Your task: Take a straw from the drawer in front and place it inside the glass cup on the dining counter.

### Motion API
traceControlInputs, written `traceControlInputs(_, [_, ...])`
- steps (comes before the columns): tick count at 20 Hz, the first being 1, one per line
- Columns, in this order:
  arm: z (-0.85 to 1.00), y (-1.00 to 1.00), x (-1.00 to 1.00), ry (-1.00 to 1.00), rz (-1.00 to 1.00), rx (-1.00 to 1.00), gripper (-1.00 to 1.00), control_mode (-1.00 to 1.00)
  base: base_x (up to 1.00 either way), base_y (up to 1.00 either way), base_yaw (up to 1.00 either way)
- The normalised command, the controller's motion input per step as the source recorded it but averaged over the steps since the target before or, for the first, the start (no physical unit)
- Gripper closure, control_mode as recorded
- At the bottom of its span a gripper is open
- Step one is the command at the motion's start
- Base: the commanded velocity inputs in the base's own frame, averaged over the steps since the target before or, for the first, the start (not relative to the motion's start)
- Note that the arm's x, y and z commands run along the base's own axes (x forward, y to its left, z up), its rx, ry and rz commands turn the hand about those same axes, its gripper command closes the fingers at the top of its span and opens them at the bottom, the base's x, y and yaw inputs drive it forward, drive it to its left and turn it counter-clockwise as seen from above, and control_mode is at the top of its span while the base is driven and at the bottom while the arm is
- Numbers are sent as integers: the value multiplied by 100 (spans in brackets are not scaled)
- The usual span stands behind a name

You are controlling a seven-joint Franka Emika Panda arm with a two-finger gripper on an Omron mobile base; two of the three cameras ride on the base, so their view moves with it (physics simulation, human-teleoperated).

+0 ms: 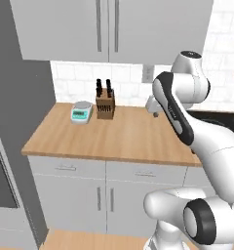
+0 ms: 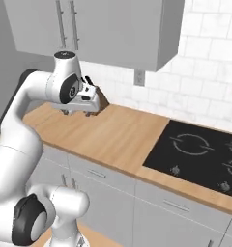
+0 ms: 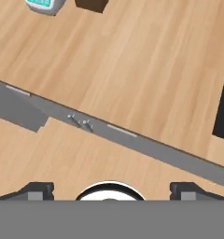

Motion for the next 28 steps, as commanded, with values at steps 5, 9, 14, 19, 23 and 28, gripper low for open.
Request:
traceControlInputs(5, [0,0,0,0,0,0,-100,100,-2,-59,70])
traceControlInputs(9, [0,0,0,0,0,0,-100,100,-18,-68,68])
traceControlInputs(14, [0,0,0,0,0,0,-100,100,-33,-74,57])
traceControlInputs(19, [0,0,0,0,0,0,-100,100,-33,-68,34])
traceControlInputs(23, [0,0,0,0,0,0,-100,100,-3,-62,25])
traceControlInputs(28, [0,0,0,0,0,0,-100,100,2,-72,32])
